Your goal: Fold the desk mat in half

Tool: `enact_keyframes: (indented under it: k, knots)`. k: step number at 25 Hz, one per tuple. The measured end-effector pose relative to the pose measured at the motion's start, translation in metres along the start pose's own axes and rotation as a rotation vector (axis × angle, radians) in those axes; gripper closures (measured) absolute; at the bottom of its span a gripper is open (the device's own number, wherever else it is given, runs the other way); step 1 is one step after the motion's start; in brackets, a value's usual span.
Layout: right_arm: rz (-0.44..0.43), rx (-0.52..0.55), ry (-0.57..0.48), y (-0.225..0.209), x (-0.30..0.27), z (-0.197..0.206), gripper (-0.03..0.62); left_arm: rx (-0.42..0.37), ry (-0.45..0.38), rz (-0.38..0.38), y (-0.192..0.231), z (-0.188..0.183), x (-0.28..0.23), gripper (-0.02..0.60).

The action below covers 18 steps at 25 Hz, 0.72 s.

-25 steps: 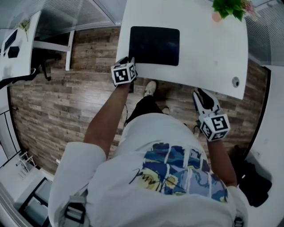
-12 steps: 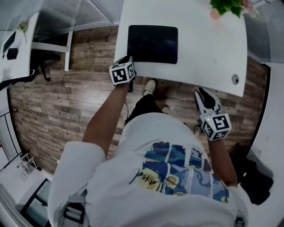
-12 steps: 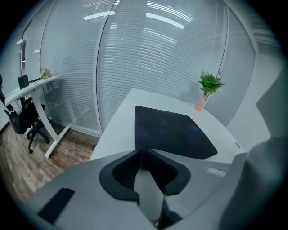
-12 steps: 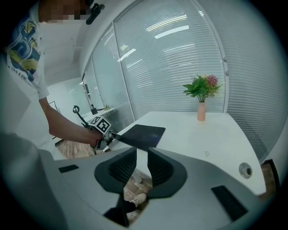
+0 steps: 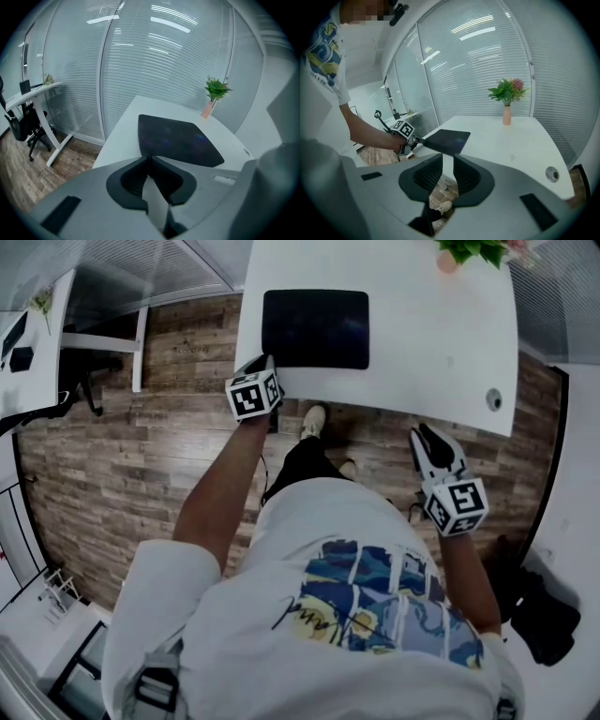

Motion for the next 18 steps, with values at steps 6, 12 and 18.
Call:
enact_keyframes:
  k: [6,12,18]
  knots:
    - [0.010,-0.017,-0.007,-0.001,0.008,0.009,0.522,-0.017,-0.042,-0.014,-0.009,-0.005,0.010,0.555]
    - [0.016,-0.039,-0.020,-0.001,0.015,0.019,0.523,-0.082,-0.075,-0.016,-0.026,-0.014,0.022,0.557]
    - [0.025,-0.067,-0.039,0.000,0.025,0.031,0.526,-0.161,-0.102,-0.004,-0.055,-0.022,0.032,0.557]
Point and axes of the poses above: the fingertips, and each gripper's own axes: x backward along the fingers, y to its left, z out of its underside, the point moved 3 cm from there along x, backward along the fingers, and after that the axes turned 10 degrees about y, right-handed, at the moved point
